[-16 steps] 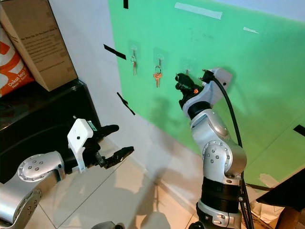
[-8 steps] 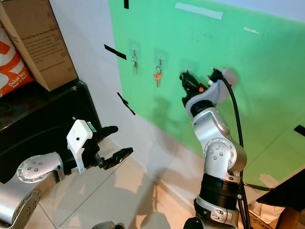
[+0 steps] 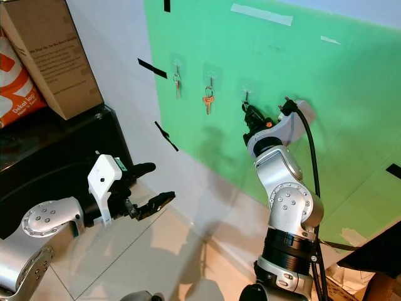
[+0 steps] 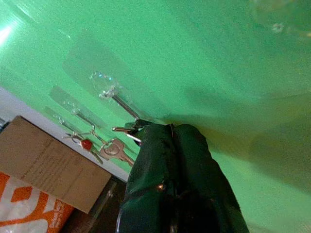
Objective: Hang keys on a hook
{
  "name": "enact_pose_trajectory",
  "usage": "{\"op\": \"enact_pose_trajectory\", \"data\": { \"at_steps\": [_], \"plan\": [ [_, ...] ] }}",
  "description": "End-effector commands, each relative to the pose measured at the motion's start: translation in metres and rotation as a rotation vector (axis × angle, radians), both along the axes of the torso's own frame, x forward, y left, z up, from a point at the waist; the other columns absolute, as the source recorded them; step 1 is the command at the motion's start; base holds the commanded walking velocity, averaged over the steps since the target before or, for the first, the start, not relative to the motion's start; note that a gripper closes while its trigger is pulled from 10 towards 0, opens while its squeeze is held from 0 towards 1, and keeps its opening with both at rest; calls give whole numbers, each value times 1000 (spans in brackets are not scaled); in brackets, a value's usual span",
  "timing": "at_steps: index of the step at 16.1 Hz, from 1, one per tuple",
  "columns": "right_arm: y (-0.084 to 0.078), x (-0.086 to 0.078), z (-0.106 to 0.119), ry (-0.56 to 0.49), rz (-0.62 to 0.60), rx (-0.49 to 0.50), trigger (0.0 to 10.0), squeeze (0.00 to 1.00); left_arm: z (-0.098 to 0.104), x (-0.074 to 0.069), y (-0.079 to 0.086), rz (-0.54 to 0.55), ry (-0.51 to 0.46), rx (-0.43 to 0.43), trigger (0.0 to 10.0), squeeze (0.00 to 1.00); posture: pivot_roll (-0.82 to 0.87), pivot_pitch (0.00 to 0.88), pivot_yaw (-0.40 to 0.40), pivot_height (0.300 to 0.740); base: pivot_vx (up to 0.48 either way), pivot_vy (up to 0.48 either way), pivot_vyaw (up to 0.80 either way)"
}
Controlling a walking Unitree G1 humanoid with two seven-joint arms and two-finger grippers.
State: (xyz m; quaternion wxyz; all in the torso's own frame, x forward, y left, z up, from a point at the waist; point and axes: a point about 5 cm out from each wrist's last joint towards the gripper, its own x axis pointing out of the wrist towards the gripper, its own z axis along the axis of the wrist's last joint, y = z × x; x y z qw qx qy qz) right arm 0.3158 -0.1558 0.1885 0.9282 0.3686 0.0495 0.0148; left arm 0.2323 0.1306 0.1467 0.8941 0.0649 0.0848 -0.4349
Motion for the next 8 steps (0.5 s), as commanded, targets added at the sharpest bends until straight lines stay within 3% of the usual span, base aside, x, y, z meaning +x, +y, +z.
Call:
{"op": "enact_pose_trajectory", "data": {
  "at_steps": [1, 5, 8],
  "plan": [
    [0, -1, -7, 45, 5, -10, 10000, 0, 1, 1, 1, -2, 1, 0, 10000, 0, 41, 0, 27, 740, 0, 0, 0],
    [5, -1, -9, 46, 43, -25, 10000, 0, 4, 2, -2, -2, -13, -7, 10000, 0, 43, 0, 25, 740, 0, 0, 0],
    [4, -1, -8, 43, 45, -31, 10000, 0, 14, 5, -5, 1, -48, -67, 10000, 0, 42, 0, 25, 740, 0, 0, 0]
  ]
}}
